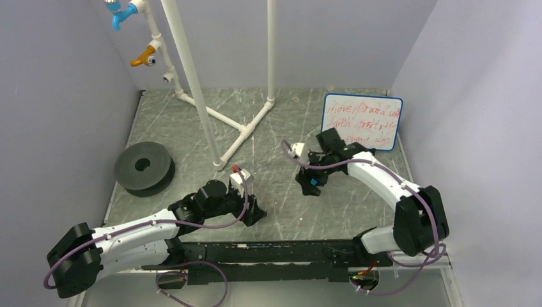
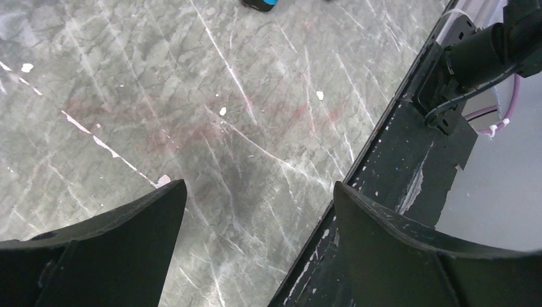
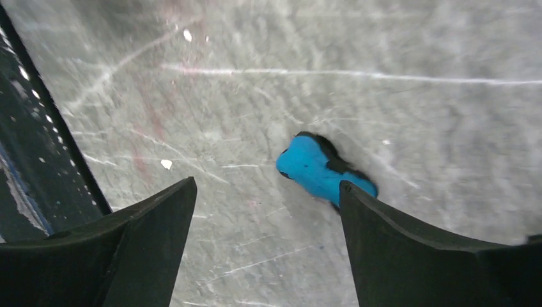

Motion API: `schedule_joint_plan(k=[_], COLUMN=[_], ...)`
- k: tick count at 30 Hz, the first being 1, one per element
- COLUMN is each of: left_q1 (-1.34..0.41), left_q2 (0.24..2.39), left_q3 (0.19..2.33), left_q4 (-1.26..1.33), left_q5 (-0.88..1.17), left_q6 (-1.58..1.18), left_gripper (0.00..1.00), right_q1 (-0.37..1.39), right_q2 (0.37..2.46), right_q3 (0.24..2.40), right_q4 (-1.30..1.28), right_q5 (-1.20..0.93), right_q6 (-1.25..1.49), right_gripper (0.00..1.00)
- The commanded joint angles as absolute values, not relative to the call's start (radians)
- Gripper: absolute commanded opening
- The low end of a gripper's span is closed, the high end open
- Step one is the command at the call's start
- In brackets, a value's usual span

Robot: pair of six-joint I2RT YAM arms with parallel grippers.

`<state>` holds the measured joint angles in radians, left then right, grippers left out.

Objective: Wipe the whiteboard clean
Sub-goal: Adjust the whiteboard eraser at the center of the board.

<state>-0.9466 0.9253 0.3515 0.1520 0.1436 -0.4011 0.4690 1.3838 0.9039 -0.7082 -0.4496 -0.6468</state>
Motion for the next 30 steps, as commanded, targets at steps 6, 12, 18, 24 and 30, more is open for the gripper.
schedule_joint_plan(k=[6,12,18,24,30], left_q1=[-0.950,-0.925,-0.805,-0.727,-0.707], left_q2=[1.049,1.255,1.571,1.899,2.160], left_q3=[0.579,0.779,1.094,1.387,1.619], left_q4=[0.181,0.166,0.215,0.416,0.570], left_q5=[0.252,0.348,0.515,0.630,0.586], left_q6=[-0.235,-0.165,-0.262,-0.451,-0.564], left_gripper=[0.99,0.99,0.99,0.99,0.99], right_q1=[0.212,0.143,-0.124,-0.334,-0.405], right_q2=[1.245,1.244,1.158,1.153,1.159], right_q3=[0.972,0.949,0.948,0.943,0.925], right_q4=[-0.753,-0.766,-0.711,-0.734,-0.748], right_q5=[-0.800,-0.831,-0.909,-1.012,-1.055], right_q6=[-0.657,-0.704,-0.614,-0.590,-0.609], right_gripper=[0.96,0.96,0.96,0.96,0.96])
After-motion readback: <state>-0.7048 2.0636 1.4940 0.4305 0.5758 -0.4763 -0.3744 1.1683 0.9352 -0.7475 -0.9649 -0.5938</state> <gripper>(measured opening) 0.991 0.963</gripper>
